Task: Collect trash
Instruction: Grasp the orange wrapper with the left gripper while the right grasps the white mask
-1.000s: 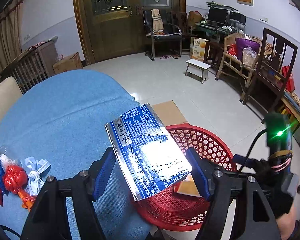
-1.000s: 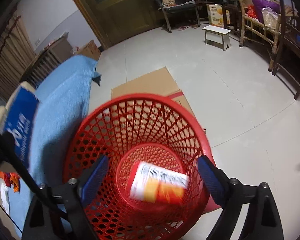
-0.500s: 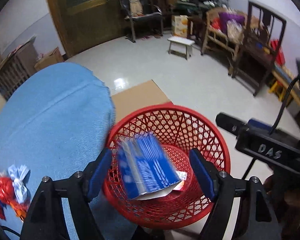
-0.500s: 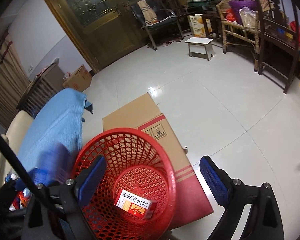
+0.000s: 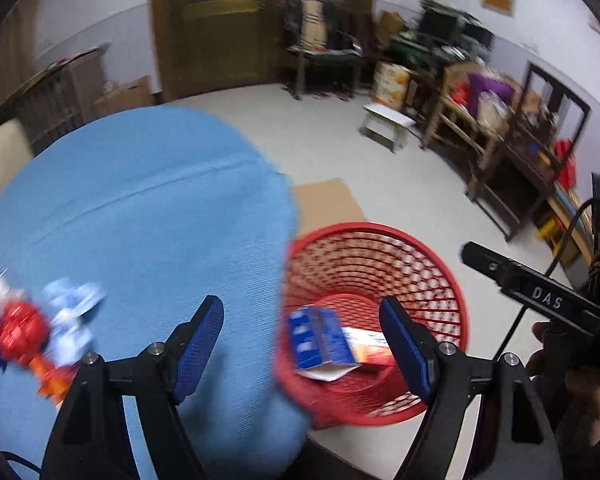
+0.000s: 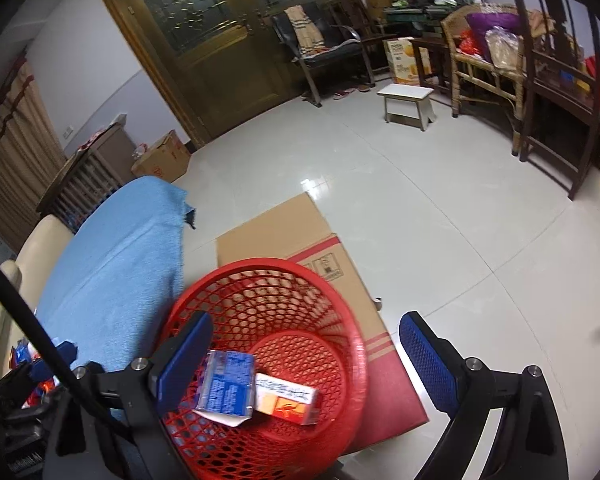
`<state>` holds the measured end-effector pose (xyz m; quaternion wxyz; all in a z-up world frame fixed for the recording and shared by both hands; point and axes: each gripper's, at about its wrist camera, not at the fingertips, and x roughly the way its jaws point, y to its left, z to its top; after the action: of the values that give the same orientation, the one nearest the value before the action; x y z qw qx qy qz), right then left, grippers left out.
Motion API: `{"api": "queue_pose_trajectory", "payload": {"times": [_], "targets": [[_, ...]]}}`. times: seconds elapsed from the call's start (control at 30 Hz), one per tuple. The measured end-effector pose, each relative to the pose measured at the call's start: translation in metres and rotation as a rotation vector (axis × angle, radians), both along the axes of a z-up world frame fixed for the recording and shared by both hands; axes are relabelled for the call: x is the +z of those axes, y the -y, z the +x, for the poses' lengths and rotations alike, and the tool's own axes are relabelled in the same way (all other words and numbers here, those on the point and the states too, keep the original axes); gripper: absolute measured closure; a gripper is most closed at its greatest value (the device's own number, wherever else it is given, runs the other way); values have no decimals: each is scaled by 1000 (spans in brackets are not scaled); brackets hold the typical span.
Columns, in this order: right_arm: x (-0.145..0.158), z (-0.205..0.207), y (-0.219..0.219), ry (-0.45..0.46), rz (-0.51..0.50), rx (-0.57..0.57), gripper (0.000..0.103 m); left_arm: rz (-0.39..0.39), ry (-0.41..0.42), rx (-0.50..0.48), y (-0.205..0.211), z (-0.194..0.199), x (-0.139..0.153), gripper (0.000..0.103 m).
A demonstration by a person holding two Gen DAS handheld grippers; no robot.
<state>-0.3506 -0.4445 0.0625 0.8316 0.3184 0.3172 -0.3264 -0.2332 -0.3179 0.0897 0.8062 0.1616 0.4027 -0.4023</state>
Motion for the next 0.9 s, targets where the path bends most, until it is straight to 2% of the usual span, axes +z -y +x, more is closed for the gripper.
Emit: {"api": "queue_pose_trajectory", "payload": {"times": [0.2, 0.43, 0.53, 0.73, 0.83, 0.9], "targets": [[13, 40, -36, -6, -33, 105, 7, -35, 56, 211, -90, 28, 4, 22], [19, 109, -101, -21, -49, 283, 7, -54, 38, 490, -195, 57, -14, 22], [19, 145, -133, -22, -25, 372, 7, -77, 32, 584, -232, 65, -18, 22], [12, 218, -192, -50, 4, 501, 7, -80, 30, 657, -266, 72, -24, 22], [7, 249, -219, -89, -20, 552, 8, -86, 23, 676, -275, 78, -26, 22], [2, 269, -234, -123, -33, 576, 12, -91, 23, 682, -278, 81, -26, 22]]}}
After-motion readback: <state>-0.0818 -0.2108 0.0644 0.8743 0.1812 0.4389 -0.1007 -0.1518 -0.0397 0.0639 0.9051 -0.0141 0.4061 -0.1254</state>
